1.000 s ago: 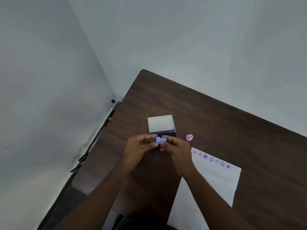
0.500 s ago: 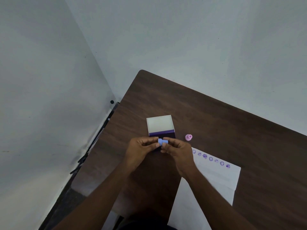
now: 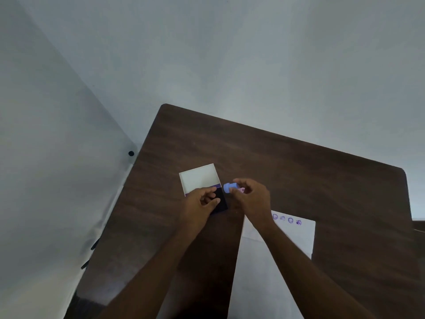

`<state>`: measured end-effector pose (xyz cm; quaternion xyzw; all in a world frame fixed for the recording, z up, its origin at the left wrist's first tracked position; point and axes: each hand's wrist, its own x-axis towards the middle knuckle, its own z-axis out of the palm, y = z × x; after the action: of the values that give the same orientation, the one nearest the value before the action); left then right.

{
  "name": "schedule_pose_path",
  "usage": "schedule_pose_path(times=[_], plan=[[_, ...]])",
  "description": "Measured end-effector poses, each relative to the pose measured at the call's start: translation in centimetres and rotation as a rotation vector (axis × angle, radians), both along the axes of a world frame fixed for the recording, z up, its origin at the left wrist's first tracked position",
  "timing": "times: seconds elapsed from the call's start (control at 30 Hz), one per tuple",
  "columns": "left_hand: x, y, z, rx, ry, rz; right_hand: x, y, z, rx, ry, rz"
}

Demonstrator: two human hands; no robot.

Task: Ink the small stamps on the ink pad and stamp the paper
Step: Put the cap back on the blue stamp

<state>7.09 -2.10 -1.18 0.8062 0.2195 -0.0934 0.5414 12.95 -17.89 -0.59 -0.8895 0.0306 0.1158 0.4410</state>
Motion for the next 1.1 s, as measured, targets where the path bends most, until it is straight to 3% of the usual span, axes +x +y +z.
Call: schedule_pose_path(times=[0.17,0.4,0.67,0.83,1.1], plan=[[2.6,-2.1,-0.2,0.181,0.014,-0.071,1.6,-0.2,-0.4,-0.132,-0.176,0.053],[4.0,-3.4,-0.8,0.276,0.108,-0.093,2.5,0.1,-2.1,-0.441,-0.165,0.219],[2.9,-2.1,-0.4,0.211,0.034,-0.113,2.7,0.5,-3.0,-0.469,-0.121,0.218],[2.5,-1.5,-0.3,0.189,0.029,-0.109,2.3,-0.5,-2.8,-0.347,-0.136,0.157],[1.9,-1.1,-0.4,0.166,0.019,-0.110,1.8,-1.3,-3.7,-0.428,0.075,0.142]])
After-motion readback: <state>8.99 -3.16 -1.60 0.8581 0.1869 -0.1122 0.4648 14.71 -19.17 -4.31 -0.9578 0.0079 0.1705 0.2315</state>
